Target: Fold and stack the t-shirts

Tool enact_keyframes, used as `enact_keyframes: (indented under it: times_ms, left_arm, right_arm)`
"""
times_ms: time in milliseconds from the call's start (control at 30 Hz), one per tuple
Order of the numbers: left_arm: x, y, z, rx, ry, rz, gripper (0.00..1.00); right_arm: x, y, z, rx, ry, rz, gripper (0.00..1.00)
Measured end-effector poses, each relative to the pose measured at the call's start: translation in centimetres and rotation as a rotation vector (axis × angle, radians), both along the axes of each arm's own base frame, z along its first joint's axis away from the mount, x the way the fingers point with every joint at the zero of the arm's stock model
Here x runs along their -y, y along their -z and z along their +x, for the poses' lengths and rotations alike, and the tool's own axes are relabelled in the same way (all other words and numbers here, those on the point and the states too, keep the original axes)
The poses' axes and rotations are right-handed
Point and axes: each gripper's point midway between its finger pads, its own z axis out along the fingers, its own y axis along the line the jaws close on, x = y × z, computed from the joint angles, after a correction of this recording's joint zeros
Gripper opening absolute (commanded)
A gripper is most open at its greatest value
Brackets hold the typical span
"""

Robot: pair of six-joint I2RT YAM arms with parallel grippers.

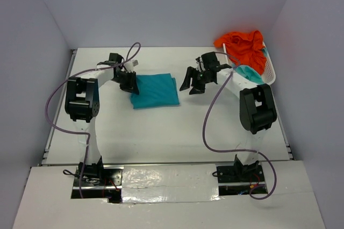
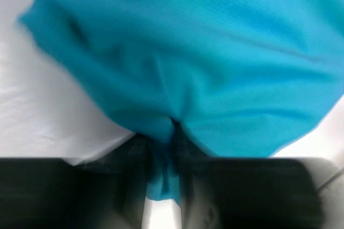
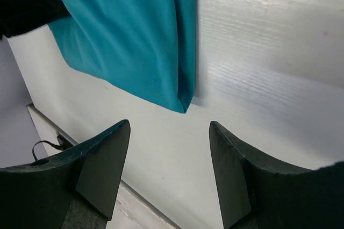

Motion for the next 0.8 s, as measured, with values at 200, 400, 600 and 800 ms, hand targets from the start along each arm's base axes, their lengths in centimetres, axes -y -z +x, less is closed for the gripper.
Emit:
enact_keyframes:
  times_ms: [200, 400, 600, 800]
  left_arm:
    - [0.5, -0.5, -0.4, -0.032, 0.014, -0.023, 0.0]
    - [-4.7, -1.9, 4.5, 0.064, -0.004, 0.087, 0.0]
    - [-15.1, -2.1, 10.7, 0.191, -0.073, 0.315, 0.0]
    - [-23.5, -0.7, 12.4, 0.211, -0.157, 0.493, 0.0]
  right_arm:
    - [2.4, -2.5, 1.0, 0.053, 0.058, 0.001, 0.68]
    - [4.0, -3.1, 1.5, 0.068, 0.081, -0.018, 0.68]
    - [4.5, -3.9, 1.6, 0.08, 0.066, -0.044, 0.68]
    - [4.6, -6.1, 3.1, 0.138, 0.05, -0.059, 0.68]
